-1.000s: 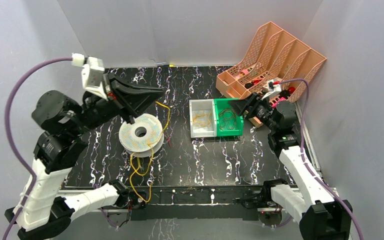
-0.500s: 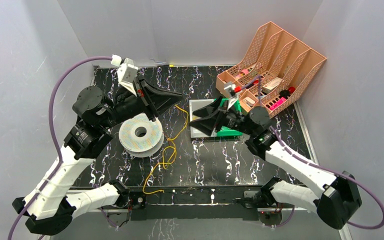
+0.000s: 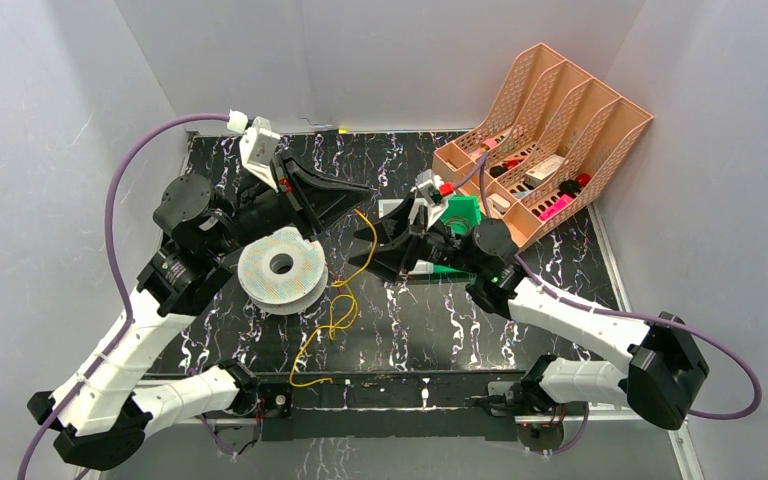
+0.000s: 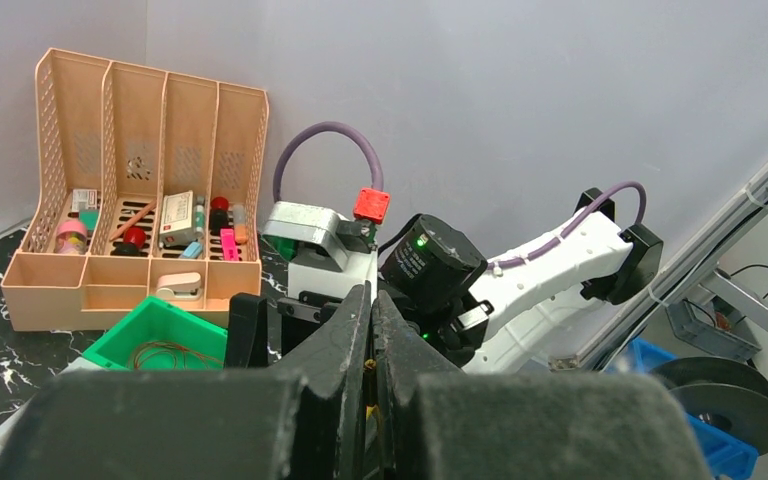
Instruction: Wrap the cables
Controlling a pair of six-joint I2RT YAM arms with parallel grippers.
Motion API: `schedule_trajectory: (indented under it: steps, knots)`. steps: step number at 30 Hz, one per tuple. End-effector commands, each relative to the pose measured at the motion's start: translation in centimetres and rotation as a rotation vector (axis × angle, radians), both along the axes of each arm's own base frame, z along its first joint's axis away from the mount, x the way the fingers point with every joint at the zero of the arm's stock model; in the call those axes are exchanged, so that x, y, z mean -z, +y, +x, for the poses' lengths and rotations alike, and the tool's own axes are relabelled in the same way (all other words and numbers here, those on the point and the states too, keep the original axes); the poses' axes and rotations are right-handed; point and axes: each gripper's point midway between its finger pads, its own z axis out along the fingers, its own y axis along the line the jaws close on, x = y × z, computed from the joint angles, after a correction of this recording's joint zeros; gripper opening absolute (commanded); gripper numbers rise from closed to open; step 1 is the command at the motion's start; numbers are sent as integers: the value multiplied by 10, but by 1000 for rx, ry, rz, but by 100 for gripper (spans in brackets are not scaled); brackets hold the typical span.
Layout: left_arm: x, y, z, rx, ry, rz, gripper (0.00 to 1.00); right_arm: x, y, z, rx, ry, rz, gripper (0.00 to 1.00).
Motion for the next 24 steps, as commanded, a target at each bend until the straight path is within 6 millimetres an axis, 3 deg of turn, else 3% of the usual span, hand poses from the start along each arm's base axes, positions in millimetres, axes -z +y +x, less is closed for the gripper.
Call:
schedule_trajectory:
  steps: [1,5,9,12,15,19,24]
  knots:
    - [-13,1,-4,10,-42,-29,0,-29,-15,18,178,-102,57,76]
    - [-7,0,0,-4,-35,-13,0,-14,-39,45,399,-112,-15,77]
    - [-5,4,5,-40,-37,-3,0,-10,-71,52,541,-158,-72,76]
    - [-6,7,8,-71,-48,2,0,-10,-84,46,562,-180,-96,76]
    - [-5,8,11,-86,-53,10,0,-17,-83,31,495,-212,-89,75]
    - [-1,6,13,-84,-52,24,0,-25,-67,7,330,-219,-69,75]
    - [0,4,12,-70,-49,21,0,-29,-50,1,238,-176,-20,74]
